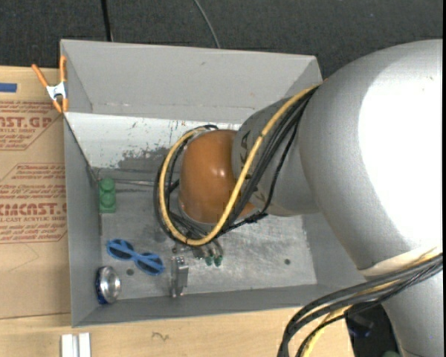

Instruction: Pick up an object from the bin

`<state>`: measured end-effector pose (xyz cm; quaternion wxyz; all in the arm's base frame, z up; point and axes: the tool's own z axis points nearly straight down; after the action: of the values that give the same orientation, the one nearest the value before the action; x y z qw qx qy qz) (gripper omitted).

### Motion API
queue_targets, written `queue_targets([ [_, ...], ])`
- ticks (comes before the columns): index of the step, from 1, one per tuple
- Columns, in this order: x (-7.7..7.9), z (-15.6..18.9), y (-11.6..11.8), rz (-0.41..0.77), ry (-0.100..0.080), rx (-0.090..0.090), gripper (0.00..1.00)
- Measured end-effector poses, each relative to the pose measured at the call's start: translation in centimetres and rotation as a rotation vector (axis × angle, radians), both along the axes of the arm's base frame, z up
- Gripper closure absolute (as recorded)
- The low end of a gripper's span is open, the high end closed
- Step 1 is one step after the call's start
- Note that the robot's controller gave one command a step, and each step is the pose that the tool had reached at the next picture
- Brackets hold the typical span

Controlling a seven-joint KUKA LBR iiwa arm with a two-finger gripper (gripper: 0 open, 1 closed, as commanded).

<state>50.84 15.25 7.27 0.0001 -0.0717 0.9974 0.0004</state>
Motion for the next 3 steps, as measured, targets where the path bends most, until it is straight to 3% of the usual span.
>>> queue_targets([
  [1, -0.5, -0.2, 5.9, -0.159, -0.004, 0.003, 0.0],
  [2, -0.4, -0.1, 3.6, 0.02, -0.007, 0.003, 0.0],
  [3, -0.3, 0.0, 3.7, 0.02, -0.011, 0.006, 1.0],
])
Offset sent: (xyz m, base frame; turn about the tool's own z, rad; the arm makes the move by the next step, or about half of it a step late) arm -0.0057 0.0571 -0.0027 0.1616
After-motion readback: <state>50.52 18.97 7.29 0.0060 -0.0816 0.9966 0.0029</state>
